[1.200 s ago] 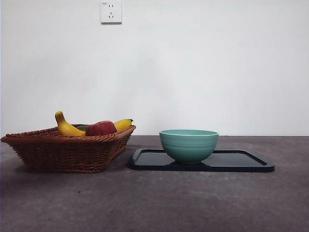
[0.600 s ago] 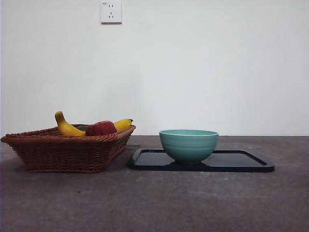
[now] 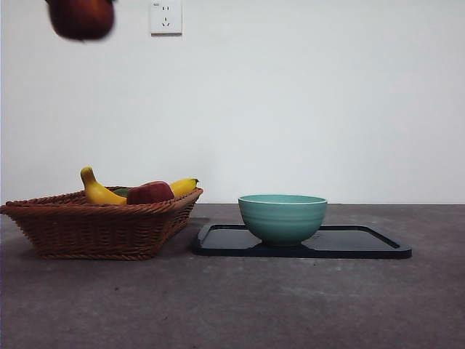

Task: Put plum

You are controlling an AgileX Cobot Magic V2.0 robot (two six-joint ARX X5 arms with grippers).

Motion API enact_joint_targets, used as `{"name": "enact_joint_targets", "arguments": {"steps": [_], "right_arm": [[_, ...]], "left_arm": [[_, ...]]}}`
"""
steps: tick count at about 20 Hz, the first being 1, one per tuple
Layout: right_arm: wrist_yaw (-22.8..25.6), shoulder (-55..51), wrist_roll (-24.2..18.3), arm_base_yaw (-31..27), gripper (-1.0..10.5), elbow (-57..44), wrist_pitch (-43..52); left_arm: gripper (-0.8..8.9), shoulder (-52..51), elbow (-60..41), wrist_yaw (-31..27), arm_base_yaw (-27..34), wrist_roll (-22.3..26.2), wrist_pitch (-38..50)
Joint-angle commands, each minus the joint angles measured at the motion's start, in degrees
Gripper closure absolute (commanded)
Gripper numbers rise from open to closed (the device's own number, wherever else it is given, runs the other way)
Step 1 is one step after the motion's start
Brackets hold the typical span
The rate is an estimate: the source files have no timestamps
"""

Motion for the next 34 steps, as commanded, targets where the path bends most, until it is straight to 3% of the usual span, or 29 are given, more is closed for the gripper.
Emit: {"name": "enact_joint_targets", "arguments": {"steps": [1,6,10,18,25,26,29,34], "right_arm": [[-0.02,0.26,-0.50,0.26,6.7,0.28,0.52],[0.15,0.33,-0.46,0.26,6.7,0.28,0.57],[0.42,0.42,-0.42,0.26,6.7,0.28,0.74],[0.46,0.42,1.40,0.26,6.7,0.28,0.92],[1.64,0.42,1.75,0.26,6.7,0.28,0.94],[1.95,0.42,1.73,0.26,6.7,0.28,0.94],[1.92,0.42,1.73,0.26,6.7,0.28,0.94],[1.90,0.42,1.70,0.26,6.7,0.31,0.94]], "left_arm": [[5.34,0.90,-3.13,2.80,3.50,1.92,6.45],[5.34,3.04,-11.89,11.72,13.90,4.35,16.50],[5.34,7.26,-15.87,12.07,17.77,9.01,21.55],[5.34,22.51,-15.87,13.53,18.27,11.39,31.36],[5.32,28.09,-15.87,14.58,18.27,12.50,32.61],[5.23,28.09,-15.87,15.12,18.23,12.50,32.65],[3.77,28.09,-15.87,15.15,18.21,12.48,31.89],[3.72,27.12,-15.80,15.26,18.21,12.28,30.25]]}}
